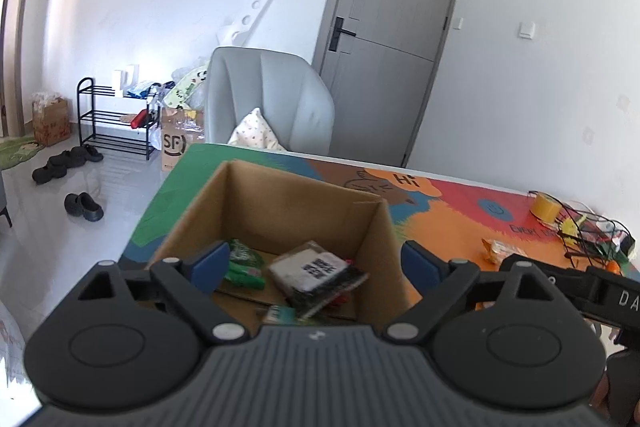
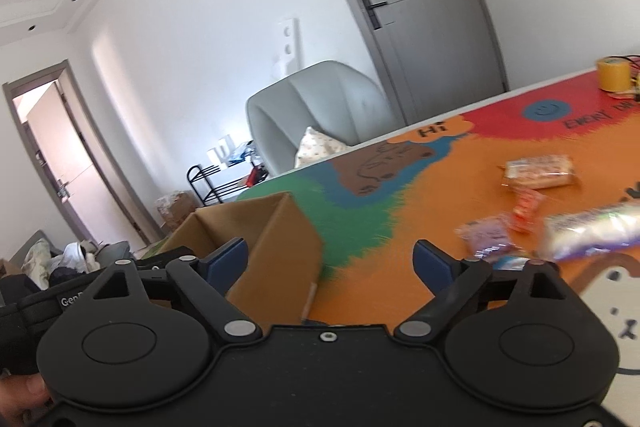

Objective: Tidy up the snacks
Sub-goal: 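Move both tools back over the remaining snacks, then grasp the clear stick packet with the left tool while the right tool grasps the blue-silver snack, then carry both snacks over the cardboard box and open both tools to drop them, then move both tools back toward the remaining snacks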

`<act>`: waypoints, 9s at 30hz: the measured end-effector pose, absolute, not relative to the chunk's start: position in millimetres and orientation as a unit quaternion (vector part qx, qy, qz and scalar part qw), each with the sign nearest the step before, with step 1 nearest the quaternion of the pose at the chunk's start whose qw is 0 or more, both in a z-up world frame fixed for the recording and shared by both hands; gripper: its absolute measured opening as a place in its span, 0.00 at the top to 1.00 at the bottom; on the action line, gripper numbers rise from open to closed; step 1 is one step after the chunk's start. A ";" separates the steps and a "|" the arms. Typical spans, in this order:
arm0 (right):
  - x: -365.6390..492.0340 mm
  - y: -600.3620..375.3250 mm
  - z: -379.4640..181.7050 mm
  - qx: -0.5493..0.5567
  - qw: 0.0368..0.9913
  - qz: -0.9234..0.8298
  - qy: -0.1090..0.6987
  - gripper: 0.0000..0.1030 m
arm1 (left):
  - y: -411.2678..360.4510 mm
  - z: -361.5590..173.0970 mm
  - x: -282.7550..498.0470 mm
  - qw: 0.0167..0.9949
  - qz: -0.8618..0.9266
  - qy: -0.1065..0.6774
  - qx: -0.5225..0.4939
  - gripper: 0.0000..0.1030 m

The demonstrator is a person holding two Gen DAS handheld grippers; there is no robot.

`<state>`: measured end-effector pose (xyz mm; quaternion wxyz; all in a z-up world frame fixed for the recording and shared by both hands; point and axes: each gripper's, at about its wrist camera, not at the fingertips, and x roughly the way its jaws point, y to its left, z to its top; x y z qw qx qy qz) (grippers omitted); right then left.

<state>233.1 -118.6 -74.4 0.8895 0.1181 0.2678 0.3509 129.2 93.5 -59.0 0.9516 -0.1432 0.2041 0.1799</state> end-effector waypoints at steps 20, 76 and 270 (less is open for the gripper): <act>230.3 -202.5 -79.1 0.144 0.913 0.283 0.257 0.00 | 23.3 -53.5 151.5 0.966 0.117 0.203 -0.106 0.05; 288.6 -246.1 -145.4 0.166 0.898 0.246 0.323 0.13 | -37.8 -149.5 255.0 0.941 0.032 0.325 -0.093 0.53; 278.3 -272.7 -130.1 0.182 0.921 0.191 0.287 0.00 | -31.2 -95.3 235.4 0.956 0.058 0.268 -0.101 0.04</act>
